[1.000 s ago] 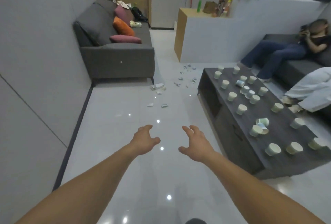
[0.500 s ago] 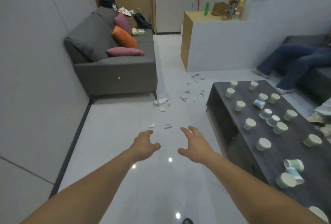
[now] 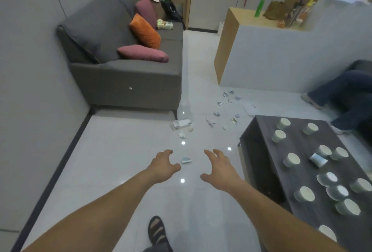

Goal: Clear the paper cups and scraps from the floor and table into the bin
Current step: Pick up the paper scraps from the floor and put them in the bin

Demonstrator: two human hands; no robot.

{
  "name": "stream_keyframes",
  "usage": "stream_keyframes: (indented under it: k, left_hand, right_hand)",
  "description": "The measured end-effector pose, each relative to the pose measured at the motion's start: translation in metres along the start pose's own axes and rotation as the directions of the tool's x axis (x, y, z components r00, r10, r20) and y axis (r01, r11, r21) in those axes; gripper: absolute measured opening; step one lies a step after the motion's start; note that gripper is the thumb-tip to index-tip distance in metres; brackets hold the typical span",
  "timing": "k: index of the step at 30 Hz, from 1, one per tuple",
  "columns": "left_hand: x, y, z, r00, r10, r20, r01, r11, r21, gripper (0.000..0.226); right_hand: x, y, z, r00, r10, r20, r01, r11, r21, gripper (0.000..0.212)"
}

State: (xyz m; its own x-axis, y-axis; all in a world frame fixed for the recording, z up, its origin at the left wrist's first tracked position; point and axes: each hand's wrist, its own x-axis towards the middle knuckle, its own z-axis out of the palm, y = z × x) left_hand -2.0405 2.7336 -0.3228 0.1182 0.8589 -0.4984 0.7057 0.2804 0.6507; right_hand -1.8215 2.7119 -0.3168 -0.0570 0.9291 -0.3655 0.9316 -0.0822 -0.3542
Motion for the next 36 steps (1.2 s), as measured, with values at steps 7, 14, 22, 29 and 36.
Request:
stream_keyframes:
  k: [7,14,22,29,36]
  left_hand:
    - [0.114,0.038,-0.051,0.998,-0.008,0.066,0.007,1.000,0.013,0.071]
    - [0.223,0.063,-0.075,0.993,-0.082,0.085,0.081,0.997,0.008,0.069]
    - [0.366,0.057,-0.055,0.940,-0.329,0.094,0.334,0.941,-0.045,0.069]
    - [0.512,-0.010,0.023,0.874,-0.462,0.148,0.475,0.877,-0.071,0.067]
    - [0.658,-0.153,0.142,0.865,-0.448,0.226,0.456,0.890,0.016,0.066]
  right_hand:
    - [0.113,0.000,-0.041,0.997,0.059,0.042,-0.059,0.998,-0.002,0.087]
    - [0.238,0.012,-0.056,0.992,0.032,0.124,-0.034,0.999,0.012,0.088]
    - [0.416,0.063,-0.028,0.941,-0.025,0.337,0.016,0.999,0.031,0.083]
    - [0.551,0.128,0.088,0.887,0.009,0.461,-0.016,1.000,0.011,0.079]
    - [0.656,0.200,0.297,0.821,0.018,0.571,0.057,0.992,-0.114,0.082]
